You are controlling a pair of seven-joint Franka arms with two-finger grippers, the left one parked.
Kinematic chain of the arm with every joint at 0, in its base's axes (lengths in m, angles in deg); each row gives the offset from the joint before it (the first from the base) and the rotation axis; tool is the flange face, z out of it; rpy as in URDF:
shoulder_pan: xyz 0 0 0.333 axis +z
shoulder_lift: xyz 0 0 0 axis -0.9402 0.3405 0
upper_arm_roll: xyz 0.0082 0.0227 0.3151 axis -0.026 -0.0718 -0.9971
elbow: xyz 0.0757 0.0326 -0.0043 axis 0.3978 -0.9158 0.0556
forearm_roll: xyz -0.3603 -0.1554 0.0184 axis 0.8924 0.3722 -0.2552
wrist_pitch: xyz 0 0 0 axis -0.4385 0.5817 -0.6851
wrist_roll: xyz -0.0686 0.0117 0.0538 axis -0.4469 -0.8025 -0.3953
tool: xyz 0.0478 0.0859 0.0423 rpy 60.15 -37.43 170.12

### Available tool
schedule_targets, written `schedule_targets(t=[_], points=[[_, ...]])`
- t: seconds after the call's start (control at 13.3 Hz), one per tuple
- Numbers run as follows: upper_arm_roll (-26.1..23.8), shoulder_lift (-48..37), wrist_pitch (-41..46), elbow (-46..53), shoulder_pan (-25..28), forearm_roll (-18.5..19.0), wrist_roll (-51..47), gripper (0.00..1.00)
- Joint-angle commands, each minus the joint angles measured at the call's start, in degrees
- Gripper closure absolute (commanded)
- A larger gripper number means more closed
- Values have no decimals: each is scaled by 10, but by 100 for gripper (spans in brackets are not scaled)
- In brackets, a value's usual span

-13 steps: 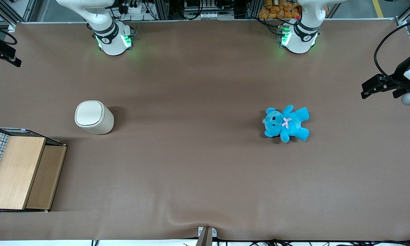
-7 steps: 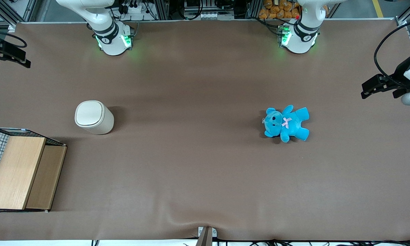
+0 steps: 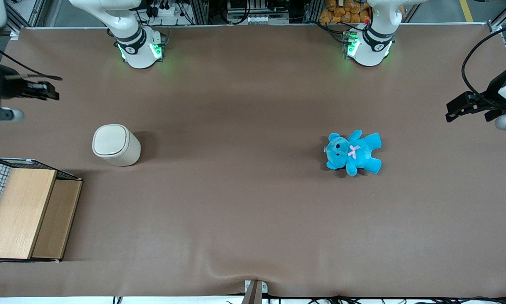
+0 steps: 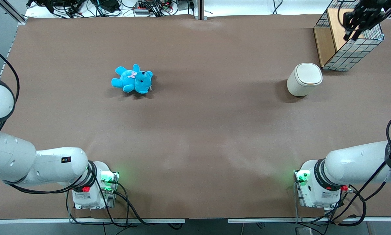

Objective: Open trash can with right arm
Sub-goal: 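Move the right gripper toward the small white trash can, then lower the right gripper onto the trash can's lid edge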

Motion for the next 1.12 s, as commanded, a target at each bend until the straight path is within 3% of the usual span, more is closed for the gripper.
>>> schedule_targets(t=[0.0,0.38,1.05], points=[[-3,-11,-74,-86,-2,12,9,100],[-3,42,-199,-165,-3,12,10,100],[-3,136,-246,-167,-15,11,11,100]])
